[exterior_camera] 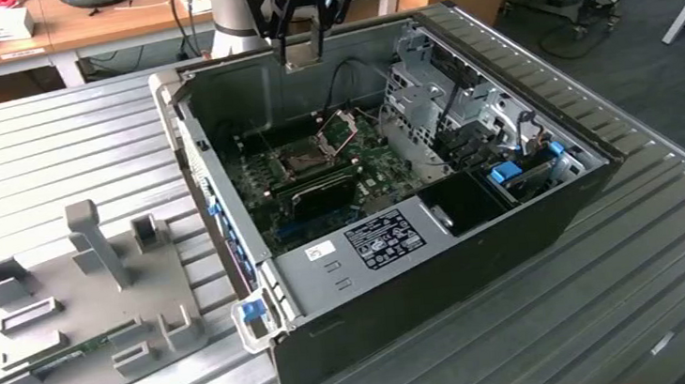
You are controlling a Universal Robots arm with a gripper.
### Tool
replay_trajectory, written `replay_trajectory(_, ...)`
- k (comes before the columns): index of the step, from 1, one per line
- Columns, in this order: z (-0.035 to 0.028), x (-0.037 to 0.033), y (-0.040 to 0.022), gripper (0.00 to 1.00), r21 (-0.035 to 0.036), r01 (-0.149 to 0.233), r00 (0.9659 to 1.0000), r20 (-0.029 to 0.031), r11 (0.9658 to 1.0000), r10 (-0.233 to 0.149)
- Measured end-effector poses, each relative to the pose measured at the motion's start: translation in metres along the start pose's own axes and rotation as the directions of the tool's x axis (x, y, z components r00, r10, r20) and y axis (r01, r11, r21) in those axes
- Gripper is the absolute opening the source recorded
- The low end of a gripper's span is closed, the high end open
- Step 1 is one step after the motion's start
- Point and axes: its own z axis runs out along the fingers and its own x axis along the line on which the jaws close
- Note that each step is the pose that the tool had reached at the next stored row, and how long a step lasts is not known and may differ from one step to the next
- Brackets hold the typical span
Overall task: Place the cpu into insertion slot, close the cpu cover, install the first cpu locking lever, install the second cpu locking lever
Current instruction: 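Place the cpu into insertion slot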
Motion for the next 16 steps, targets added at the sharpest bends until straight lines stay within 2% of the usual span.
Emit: replay_trajectory(16, 0.0018, 0.0000, -0.0001, 0.54, -0.0001, 0.000, 1.0000, 0.0001, 1.0000, 0.000)
